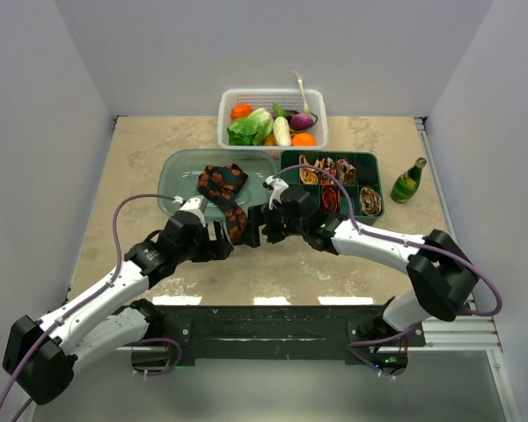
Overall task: Roll the ties
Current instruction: Pick up the tie from the bin.
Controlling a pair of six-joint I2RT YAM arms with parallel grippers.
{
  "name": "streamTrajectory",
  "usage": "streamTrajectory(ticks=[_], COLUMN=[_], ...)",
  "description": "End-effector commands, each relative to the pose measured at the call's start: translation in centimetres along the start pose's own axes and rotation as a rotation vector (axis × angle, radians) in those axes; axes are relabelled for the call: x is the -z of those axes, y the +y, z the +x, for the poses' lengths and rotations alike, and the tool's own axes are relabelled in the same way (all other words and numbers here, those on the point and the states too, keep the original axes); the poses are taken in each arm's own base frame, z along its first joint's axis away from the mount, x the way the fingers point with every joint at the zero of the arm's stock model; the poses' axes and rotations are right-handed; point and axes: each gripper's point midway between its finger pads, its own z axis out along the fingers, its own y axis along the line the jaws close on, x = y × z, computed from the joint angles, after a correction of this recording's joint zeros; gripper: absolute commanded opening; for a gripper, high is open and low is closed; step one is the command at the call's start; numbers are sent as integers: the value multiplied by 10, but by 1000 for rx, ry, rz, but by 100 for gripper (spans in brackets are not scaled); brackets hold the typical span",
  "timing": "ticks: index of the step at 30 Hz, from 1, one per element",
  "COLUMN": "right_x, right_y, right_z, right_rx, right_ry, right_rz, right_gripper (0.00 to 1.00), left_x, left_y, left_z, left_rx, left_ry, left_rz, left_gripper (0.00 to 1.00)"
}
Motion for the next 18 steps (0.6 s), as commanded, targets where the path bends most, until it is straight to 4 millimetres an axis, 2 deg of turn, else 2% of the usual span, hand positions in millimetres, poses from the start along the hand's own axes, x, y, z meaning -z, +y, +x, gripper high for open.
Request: streamTrajectory(ticks=[1, 5, 12, 13, 18], right_x=[-14, -33, -50, -51, -54], right_y=[19, 11, 7, 14, 19], right_z=[-21, -19, -13, -17, -22], right_rx=[-38, -57, -88, -96, -115], right_ry=[-87, -71, -63, -81, -100], right_rz=[-96, -70, -81, -118, -152], right_gripper=[99, 99, 99, 96, 86], left_x=[-3, 9, 27, 28, 24], left_y=[-11, -4, -6, -7, -6], left_z=[-34, -52, -76, -76, -74], left_rx=[55, 79, 101, 99, 97], left_ry=[-137, -204, -289, -287, -273], left_rz=[21, -7, 15, 23, 18], left_gripper=[89, 91, 92, 92, 93])
